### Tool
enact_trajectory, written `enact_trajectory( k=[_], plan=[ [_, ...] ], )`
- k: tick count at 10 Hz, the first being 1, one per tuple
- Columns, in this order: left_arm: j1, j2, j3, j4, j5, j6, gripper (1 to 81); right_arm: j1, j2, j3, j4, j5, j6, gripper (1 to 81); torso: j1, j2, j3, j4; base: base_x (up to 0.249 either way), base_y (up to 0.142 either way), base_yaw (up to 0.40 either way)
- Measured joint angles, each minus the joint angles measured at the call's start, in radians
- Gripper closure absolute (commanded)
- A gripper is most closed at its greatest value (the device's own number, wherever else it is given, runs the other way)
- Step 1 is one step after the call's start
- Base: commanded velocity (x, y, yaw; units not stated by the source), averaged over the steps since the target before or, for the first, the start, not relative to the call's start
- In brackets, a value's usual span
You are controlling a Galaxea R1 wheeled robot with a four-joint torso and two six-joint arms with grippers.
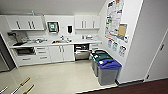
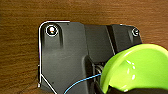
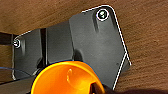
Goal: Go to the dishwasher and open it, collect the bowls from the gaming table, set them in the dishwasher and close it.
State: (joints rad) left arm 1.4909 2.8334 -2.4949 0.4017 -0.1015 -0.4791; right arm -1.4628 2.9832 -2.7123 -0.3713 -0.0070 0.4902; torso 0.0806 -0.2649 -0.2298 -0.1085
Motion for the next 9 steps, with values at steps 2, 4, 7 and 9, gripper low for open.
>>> enact_trajectory(
  k=[2, 4, 7, 9],
  plan=[
    [0.0, 0.001, 0.0, 0.0, 0.0, 0.0, 81.1, 0.0, 0.0, 0.0, 0.0, 0.0, 0.0, 81.1, 0.0, 0.0, 0.0, 0.0, 0.148, 0.0, 0.0],
    [0.0, -0.002, 0.0, 0.0, 0.0, 0.0, 81.1, 0.0, 0.001, 0.0, 0.0, 0.0, 0.0, 81.1, 0.0, 0.0, 0.0, 0.0, 0.148, 0.0, 0.0],
    [0.0, -0.002, 0.0, -0.001, 0.0, 0.0, 81.1, 0.0, 0.003, 0.0, 0.0, 0.0, 0.0, 81.1, 0.0, 0.0, 0.0, 0.0, 0.148, 0.0, 0.0],
    [0.0, -0.002, 0.0, -0.001, 0.0, 0.0, 81.1, 0.0, 0.002, 0.0, 0.0, 0.0, 0.0, 81.1, 0.0, 0.0, 0.0, 0.0, 0.148, 0.0, 0.0]
  ],
)
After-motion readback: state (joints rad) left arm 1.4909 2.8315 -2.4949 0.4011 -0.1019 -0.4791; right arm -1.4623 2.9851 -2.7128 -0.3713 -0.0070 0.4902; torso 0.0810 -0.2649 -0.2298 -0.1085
